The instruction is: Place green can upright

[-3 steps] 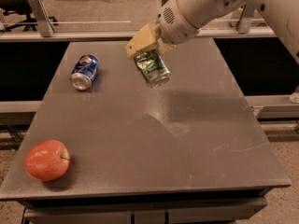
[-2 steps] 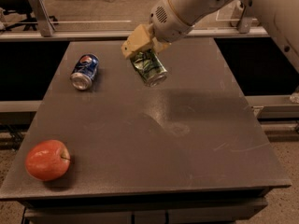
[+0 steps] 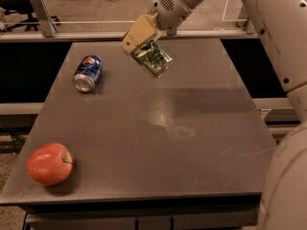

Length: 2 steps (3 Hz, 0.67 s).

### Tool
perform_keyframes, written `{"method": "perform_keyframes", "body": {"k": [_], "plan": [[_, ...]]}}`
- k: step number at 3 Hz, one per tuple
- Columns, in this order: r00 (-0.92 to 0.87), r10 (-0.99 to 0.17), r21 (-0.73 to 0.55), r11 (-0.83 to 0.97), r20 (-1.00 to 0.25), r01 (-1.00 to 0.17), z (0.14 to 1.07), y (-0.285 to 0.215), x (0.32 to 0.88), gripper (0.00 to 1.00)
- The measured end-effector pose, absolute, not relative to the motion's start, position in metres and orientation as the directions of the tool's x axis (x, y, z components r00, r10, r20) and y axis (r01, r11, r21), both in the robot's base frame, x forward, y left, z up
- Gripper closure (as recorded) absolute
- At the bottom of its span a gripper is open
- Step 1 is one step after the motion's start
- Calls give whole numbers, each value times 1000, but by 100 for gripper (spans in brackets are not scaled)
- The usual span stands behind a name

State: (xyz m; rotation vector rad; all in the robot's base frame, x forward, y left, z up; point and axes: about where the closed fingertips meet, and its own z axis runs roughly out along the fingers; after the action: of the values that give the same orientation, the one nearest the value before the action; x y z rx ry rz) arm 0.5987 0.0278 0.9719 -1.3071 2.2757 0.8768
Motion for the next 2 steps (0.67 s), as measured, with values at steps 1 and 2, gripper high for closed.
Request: {"method": "perform_keyframes", "body": {"k": [1,2], "plan": [[-295,-639,220,196,-710,-956,1015,16,589,100],[-205,-626,133,161,-753,-978,1027,18,598,100]]}}
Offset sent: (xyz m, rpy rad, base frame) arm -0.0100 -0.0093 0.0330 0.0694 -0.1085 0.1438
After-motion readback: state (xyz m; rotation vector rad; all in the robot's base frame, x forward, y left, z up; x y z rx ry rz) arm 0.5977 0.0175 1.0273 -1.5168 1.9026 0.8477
